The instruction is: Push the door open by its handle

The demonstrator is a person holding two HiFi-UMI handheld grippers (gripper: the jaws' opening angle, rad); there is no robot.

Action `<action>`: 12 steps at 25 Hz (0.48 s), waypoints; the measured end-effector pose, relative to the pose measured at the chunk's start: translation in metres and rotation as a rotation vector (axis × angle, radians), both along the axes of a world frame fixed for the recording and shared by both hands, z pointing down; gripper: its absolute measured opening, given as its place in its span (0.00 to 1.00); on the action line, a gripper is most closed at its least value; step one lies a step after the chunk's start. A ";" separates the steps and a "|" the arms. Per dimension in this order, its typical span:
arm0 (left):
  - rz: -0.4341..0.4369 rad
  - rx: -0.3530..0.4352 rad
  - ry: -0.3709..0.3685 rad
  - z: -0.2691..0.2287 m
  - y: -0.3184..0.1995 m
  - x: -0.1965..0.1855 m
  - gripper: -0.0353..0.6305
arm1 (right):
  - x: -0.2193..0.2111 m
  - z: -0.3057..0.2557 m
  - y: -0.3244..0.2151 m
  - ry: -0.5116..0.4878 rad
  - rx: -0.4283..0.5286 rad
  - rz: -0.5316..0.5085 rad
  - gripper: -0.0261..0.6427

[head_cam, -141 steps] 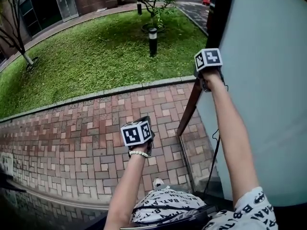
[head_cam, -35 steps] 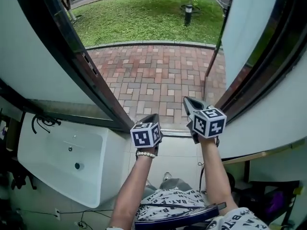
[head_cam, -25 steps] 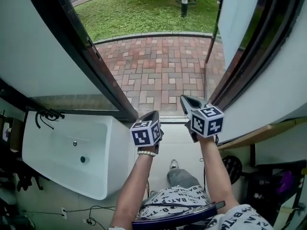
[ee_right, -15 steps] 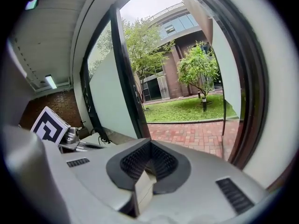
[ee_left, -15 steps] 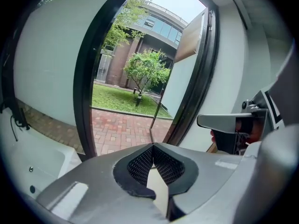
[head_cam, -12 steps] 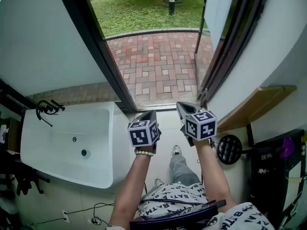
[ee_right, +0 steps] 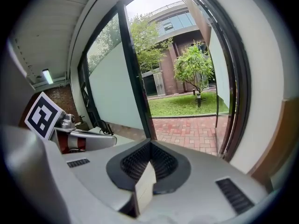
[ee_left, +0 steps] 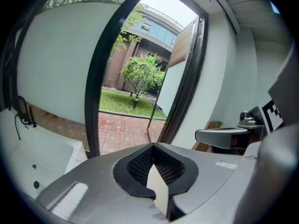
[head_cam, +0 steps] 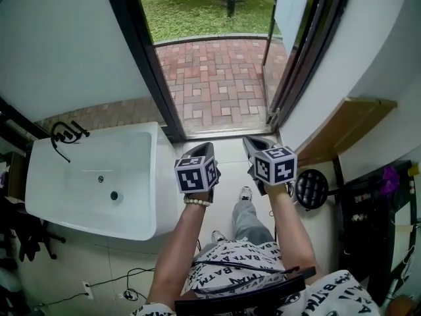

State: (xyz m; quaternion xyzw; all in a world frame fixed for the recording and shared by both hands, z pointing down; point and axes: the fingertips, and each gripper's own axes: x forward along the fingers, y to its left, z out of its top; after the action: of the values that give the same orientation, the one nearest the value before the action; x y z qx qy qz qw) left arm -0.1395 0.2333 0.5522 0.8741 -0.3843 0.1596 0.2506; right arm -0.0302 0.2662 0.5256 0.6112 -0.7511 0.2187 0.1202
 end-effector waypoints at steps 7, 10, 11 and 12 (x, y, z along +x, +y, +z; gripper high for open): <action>0.008 0.004 0.005 -0.004 0.017 -0.012 0.04 | -0.012 -0.001 0.017 -0.009 -0.001 0.009 0.06; 0.006 0.009 0.007 -0.007 0.021 -0.015 0.04 | -0.016 -0.001 0.020 -0.012 0.001 0.010 0.06; 0.006 0.009 0.008 -0.007 0.021 -0.016 0.04 | -0.017 -0.001 0.021 -0.012 0.001 0.011 0.06; 0.008 0.009 0.009 -0.006 0.022 -0.016 0.04 | -0.017 0.000 0.021 -0.012 0.001 0.012 0.06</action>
State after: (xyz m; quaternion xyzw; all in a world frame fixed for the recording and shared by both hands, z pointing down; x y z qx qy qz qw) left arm -0.1558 0.2548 0.5458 0.8774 -0.3806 0.1550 0.2478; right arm -0.0477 0.2876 0.5252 0.6143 -0.7483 0.2227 0.1143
